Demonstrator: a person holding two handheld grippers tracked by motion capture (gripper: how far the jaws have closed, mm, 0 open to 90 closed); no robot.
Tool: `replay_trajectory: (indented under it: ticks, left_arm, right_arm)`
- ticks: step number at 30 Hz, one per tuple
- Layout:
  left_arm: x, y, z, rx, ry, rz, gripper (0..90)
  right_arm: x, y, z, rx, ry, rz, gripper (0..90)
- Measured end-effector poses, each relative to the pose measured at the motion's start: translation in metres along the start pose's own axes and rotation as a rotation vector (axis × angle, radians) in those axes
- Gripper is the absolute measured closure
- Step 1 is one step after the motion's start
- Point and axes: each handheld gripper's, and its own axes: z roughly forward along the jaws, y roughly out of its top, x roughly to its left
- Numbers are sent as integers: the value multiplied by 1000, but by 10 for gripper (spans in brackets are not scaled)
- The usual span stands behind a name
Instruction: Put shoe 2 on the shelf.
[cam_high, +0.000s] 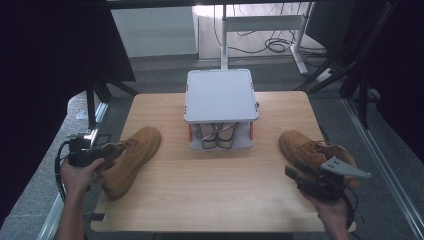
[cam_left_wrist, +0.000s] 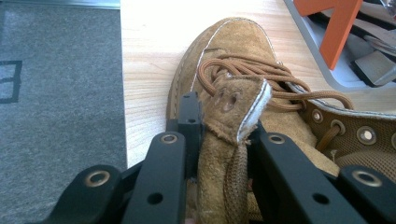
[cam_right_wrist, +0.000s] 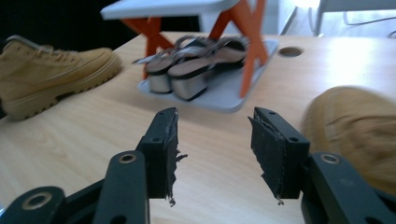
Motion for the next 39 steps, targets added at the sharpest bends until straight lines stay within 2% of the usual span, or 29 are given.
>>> replay_trajectory:
  ticks: [2, 10, 14, 18, 22, 27, 36, 39]
  left_arm:
    - [1, 0, 0, 1, 3, 0, 779]
    - [1, 1, 0, 1, 3, -3, 779]
    - [2, 1, 1, 1, -1, -7, 779]
    - [3, 1, 1, 4, -3, -7, 779]
    - [3, 1, 0, 5, -2, -8, 778]
    - [2, 1, 1, 5, -1, -8, 778]
    - [4, 1, 0, 6, -6, -10, 776]
    - [4, 1, 0, 5, -8, -11, 776]
  right_arm:
    - [-9, 9, -7, -5, -21, -2, 499]
    - [-53, 39, -32, -43, -158, 16, 488]
    - [-77, 46, -41, -30, -215, 34, 475]
    - [-96, 45, -43, 2, -260, 54, 451]
    - [-106, 44, -45, 23, -272, 74, 446]
    - [-110, 42, -42, 54, -275, 71, 445]
    - [-123, 37, -27, 154, -277, 66, 443]
    - [-128, 36, -22, 189, -292, 62, 450]
